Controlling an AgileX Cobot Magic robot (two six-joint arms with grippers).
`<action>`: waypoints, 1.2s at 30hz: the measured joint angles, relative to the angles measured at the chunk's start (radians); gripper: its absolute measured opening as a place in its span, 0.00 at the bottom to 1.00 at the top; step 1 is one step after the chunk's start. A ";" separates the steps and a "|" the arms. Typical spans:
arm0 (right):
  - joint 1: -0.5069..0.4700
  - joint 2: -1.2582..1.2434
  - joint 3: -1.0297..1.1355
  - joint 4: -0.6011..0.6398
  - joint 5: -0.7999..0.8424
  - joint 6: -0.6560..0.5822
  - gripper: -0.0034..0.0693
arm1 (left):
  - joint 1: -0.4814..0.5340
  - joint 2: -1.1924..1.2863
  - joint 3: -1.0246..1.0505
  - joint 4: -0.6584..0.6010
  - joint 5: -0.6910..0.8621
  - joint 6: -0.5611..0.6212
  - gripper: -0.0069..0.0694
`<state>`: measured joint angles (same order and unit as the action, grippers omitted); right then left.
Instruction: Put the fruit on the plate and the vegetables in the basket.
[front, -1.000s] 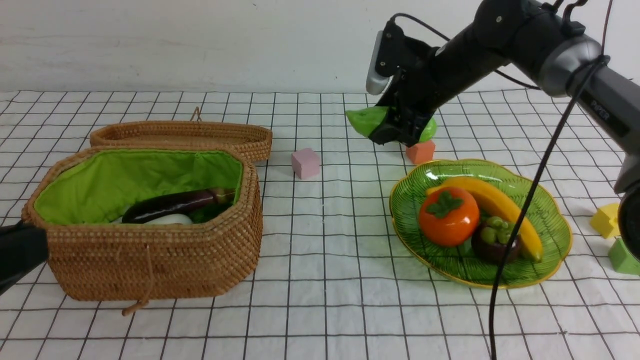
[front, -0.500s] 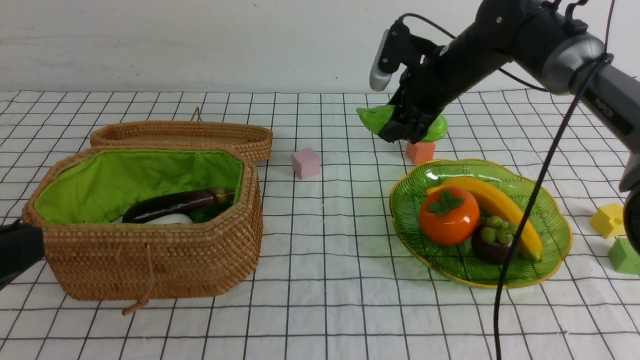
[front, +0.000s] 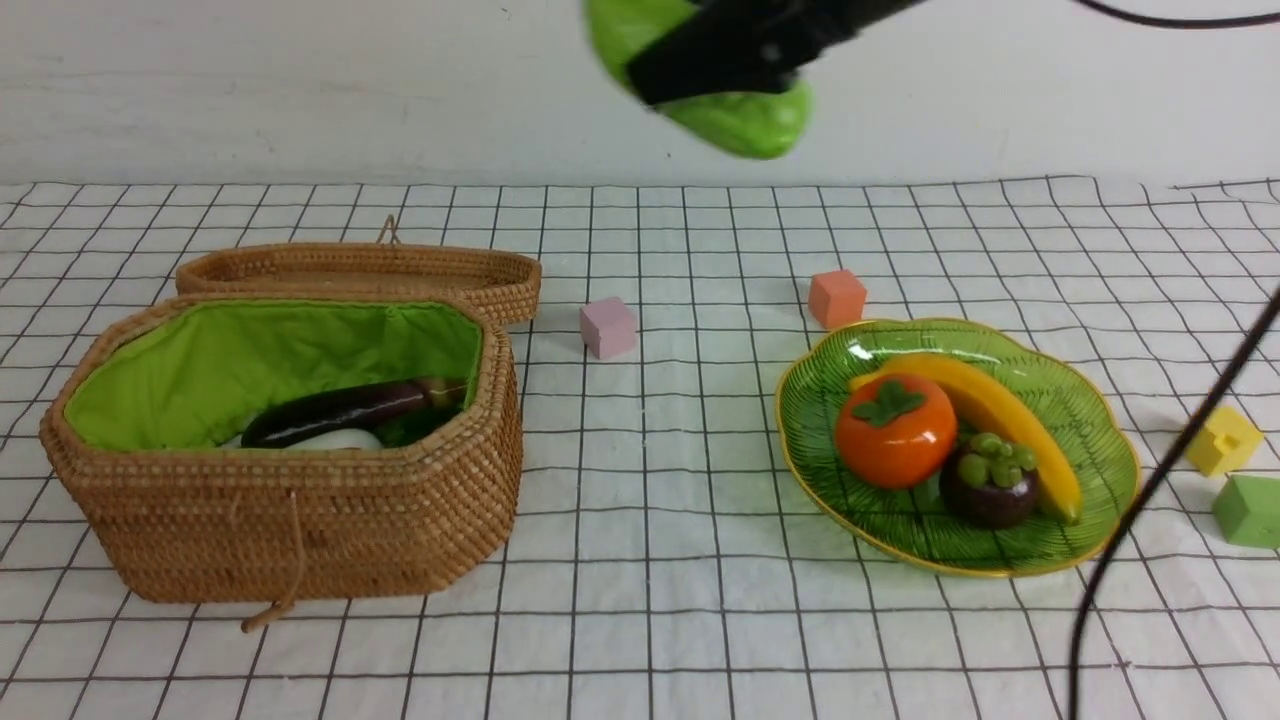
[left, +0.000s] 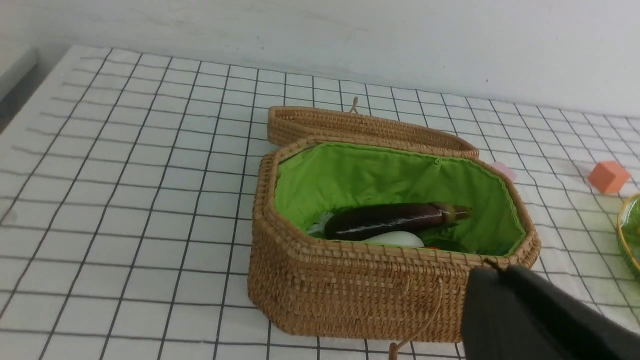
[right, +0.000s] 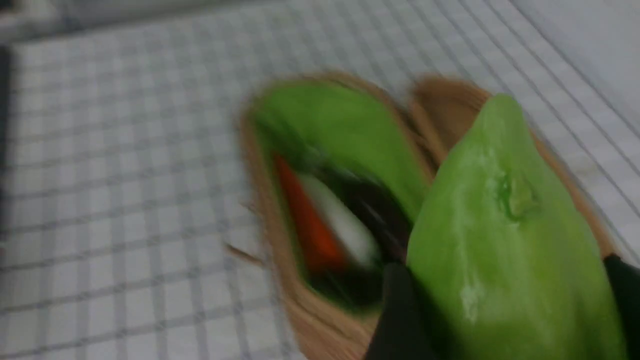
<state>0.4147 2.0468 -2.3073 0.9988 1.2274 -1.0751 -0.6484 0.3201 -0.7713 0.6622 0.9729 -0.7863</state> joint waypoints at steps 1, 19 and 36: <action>0.042 0.010 0.000 0.026 -0.025 -0.024 0.71 | 0.000 -0.013 0.000 -0.001 0.006 -0.001 0.09; 0.388 0.271 0.018 -0.242 -0.622 -0.118 0.94 | 0.000 -0.060 0.000 -0.307 -0.006 0.371 0.09; 0.284 -0.299 0.069 -0.858 0.028 0.885 0.56 | 0.000 -0.116 0.032 -0.517 -0.274 0.590 0.10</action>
<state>0.6991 1.7476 -2.2382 0.1406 1.2558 -0.1898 -0.6484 0.2044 -0.7397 0.1452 0.6987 -0.1959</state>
